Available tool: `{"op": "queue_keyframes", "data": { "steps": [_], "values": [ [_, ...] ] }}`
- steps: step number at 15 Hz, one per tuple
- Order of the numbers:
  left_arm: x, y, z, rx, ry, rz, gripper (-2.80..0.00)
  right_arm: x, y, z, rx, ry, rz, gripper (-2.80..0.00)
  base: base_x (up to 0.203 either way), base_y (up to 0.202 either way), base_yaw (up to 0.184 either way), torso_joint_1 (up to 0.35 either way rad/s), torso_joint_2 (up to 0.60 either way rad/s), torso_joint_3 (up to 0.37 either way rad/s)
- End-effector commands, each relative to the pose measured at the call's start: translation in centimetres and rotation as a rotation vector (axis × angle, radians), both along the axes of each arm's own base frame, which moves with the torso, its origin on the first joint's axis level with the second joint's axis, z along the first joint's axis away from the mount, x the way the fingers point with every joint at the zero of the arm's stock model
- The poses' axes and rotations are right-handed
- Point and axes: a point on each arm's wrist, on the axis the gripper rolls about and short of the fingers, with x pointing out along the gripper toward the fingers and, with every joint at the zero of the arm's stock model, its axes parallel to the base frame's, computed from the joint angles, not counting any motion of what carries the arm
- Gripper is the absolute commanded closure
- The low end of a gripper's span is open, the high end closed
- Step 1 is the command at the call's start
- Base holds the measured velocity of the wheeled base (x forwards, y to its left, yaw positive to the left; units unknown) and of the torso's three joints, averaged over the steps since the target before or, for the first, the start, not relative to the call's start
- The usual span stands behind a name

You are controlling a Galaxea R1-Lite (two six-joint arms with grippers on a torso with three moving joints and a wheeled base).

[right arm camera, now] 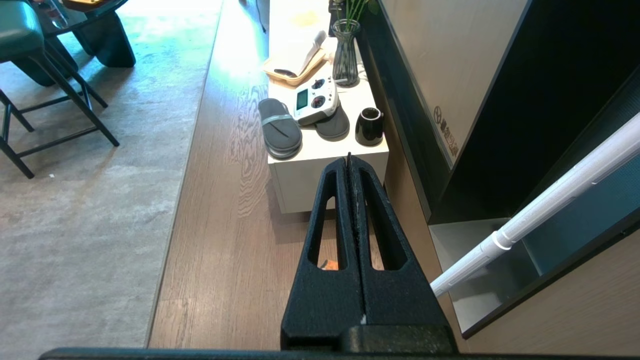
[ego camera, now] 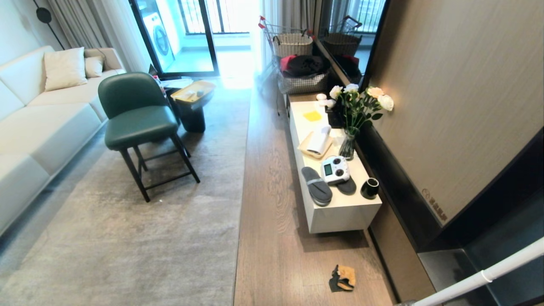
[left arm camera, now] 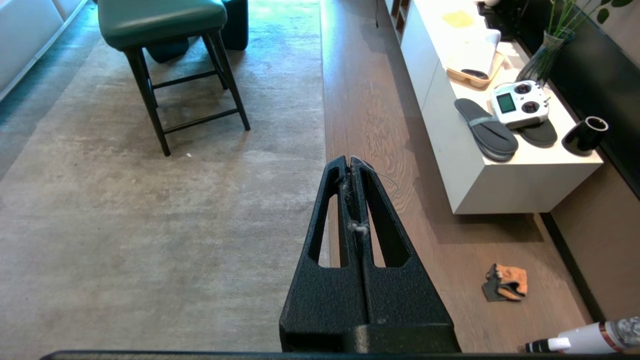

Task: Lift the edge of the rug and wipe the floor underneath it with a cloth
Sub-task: Pick up the rag

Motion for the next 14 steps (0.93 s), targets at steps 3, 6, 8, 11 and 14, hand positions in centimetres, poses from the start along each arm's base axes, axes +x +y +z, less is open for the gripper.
{"op": "queue_keyframes", "data": {
  "steps": [3,6,8,11,14],
  "values": [
    [0.0,0.0,0.0,-0.002,0.0,0.0,0.0,0.01,0.0,0.01,0.001,0.001,0.001,0.0,0.0,0.0,0.0,0.0,0.0,0.0],
    [0.0,0.0,0.0,-0.001,0.0,0.001,0.0,0.01,0.0,0.01,0.0,0.001,0.0,0.0,0.0,0.0,0.0,0.0,0.0,0.0],
    [0.0,0.0,0.0,0.0,0.0,0.0,0.0,0.01,0.0,0.01,0.0,0.001,0.0,0.0,0.0,0.0,0.0,0.0,0.0,0.0],
    [0.0,0.0,0.0,0.0,0.0,0.0,0.0,0.01,0.0,0.01,0.002,0.001,0.001,0.0,0.0,0.0,0.0,0.0,0.0,0.0],
    [0.0,0.0,0.0,0.0,0.0,0.001,0.0,0.01,0.0,-0.01,0.0,0.002,0.0,0.0,0.0,0.0,0.0,0.0,0.0,0.0]
  ]
}}
